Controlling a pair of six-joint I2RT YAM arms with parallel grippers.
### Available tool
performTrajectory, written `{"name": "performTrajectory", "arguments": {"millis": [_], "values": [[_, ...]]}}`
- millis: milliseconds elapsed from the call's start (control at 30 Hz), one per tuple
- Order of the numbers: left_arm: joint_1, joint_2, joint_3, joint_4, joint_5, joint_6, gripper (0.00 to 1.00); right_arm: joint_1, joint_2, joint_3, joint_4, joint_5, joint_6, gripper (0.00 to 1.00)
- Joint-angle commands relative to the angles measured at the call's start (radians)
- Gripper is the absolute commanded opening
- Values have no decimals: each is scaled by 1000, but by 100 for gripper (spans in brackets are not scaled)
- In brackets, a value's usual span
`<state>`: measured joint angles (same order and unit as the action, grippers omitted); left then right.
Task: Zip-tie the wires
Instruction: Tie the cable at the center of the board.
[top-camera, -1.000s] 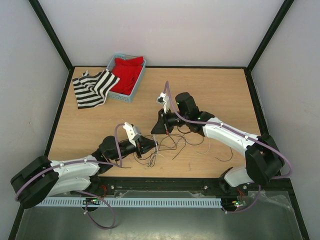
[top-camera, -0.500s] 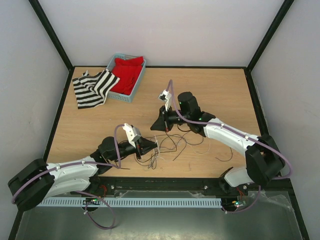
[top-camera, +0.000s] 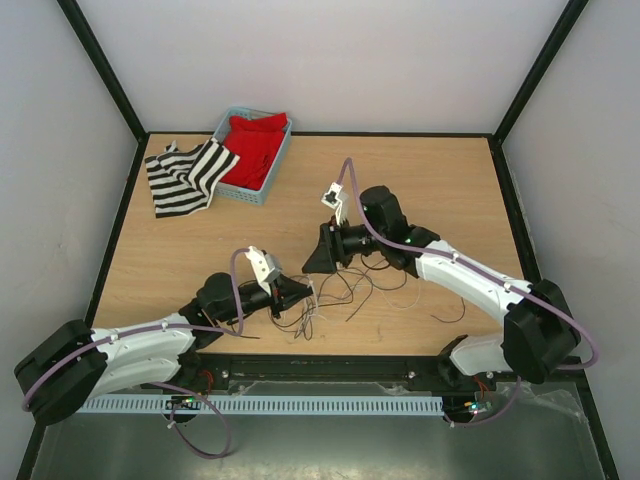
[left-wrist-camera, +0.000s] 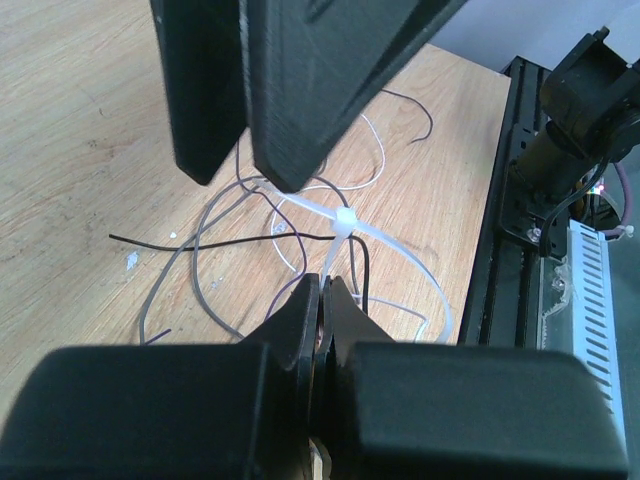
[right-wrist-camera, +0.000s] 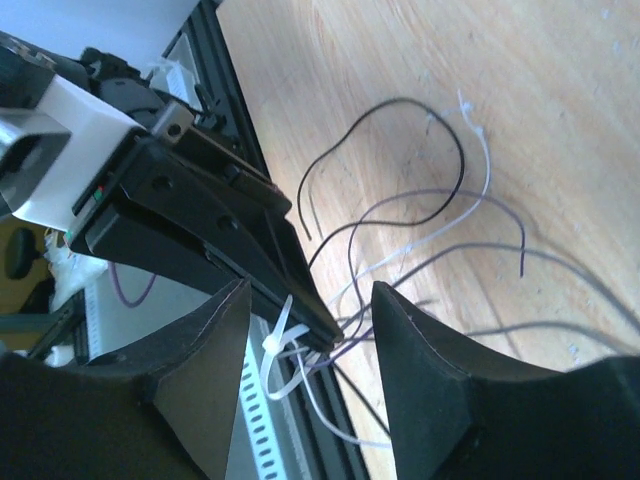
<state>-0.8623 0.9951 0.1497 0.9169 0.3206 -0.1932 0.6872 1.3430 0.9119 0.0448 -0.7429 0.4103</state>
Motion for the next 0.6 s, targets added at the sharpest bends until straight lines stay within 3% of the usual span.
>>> {"name": "performTrajectory", "arguments": {"millis": [0, 267, 567], "values": [[8, -15, 2, 15, 0, 11, 0, -2, 10, 9, -115, -39, 23, 62], [8, -12, 8, -19, 4, 15, 0, 0, 9, 5, -132, -49, 25, 60], [8, 0, 13, -21, 8, 15, 0, 27, 58, 20, -129, -67, 30, 48]]}}
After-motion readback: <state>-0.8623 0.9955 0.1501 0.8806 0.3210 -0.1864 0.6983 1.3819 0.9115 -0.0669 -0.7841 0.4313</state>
